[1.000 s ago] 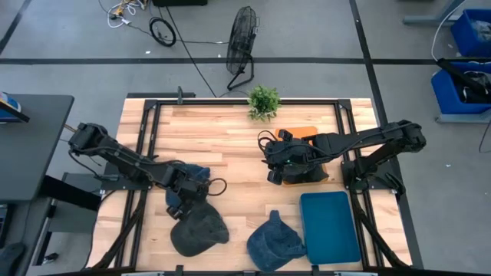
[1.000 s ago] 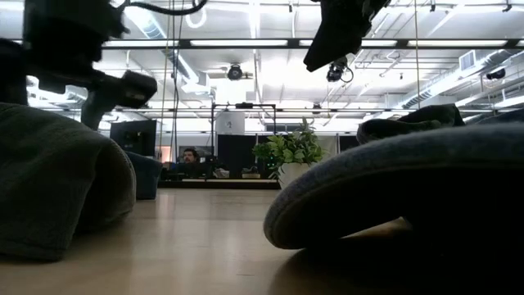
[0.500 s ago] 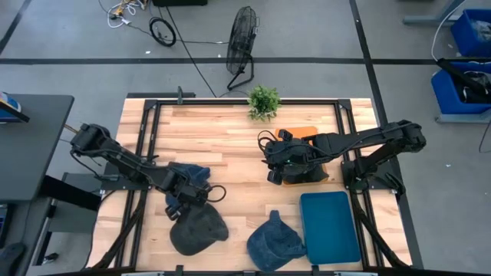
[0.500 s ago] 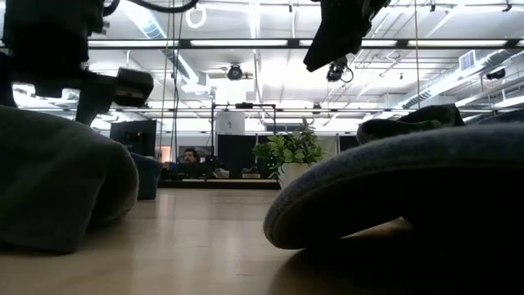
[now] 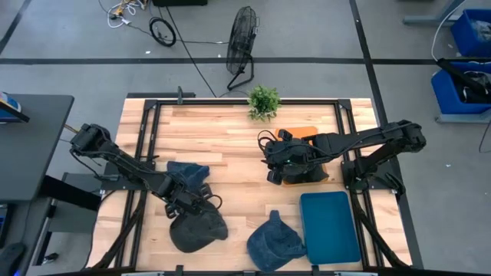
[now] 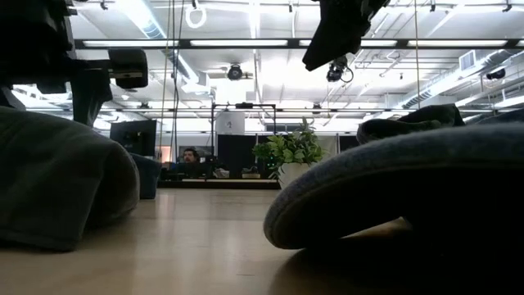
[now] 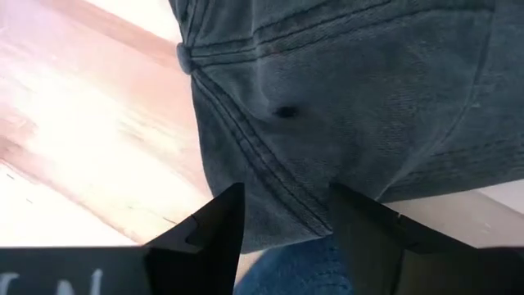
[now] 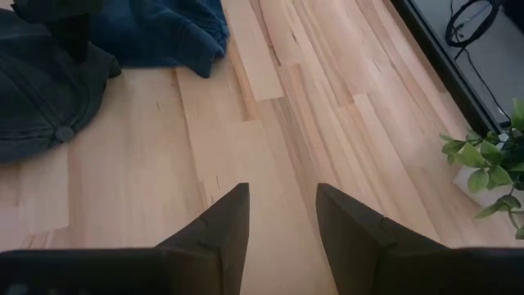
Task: Pick & Place hat
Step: Put the black cap into the orange bin
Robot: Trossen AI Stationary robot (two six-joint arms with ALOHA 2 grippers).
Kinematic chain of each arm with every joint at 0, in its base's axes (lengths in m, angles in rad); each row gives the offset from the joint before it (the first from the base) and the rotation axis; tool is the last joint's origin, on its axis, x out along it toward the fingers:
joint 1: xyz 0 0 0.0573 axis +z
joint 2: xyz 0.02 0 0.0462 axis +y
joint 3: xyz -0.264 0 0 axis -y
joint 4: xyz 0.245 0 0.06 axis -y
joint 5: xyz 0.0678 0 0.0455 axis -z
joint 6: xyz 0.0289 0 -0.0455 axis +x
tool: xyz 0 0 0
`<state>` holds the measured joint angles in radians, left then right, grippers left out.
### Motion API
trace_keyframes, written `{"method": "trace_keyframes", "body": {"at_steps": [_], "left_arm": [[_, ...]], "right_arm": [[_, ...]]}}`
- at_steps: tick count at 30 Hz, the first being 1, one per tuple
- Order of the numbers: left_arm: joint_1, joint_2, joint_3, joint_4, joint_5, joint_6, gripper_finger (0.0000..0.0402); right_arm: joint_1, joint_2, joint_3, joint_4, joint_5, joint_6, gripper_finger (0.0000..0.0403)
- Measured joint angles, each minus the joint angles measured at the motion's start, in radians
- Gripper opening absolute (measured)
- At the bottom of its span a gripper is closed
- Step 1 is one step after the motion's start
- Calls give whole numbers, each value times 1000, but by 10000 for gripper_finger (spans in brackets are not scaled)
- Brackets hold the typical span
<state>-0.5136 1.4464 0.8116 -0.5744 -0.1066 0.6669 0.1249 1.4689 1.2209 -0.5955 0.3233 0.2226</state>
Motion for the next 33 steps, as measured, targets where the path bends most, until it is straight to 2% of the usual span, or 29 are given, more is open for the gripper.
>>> {"method": "trace_keyframes", "body": {"at_steps": [3,8,14,17,23,28,33], "left_arm": [[-16,0,8,-3,-21,26,181],[-50,0,70,-23,-115,60,181],[-57,-1,111,-199,-114,60,181],[-68,-1,111,-248,-77,60,181],[-81,-1,109,-191,-55,63,181],[-81,-1,33,-55,-37,63,181],[-90,-1,-6,-4,-31,102,179]], "right_arm": [[0,0,0,10,0,-5,149],[0,0,0,31,0,-22,149],[0,0,0,33,0,-22,149],[0,0,0,33,0,-22,149],[0,0,0,33,0,-22,149],[0,0,0,34,0,-23,149],[0,0,0,34,0,-23,149]]}}
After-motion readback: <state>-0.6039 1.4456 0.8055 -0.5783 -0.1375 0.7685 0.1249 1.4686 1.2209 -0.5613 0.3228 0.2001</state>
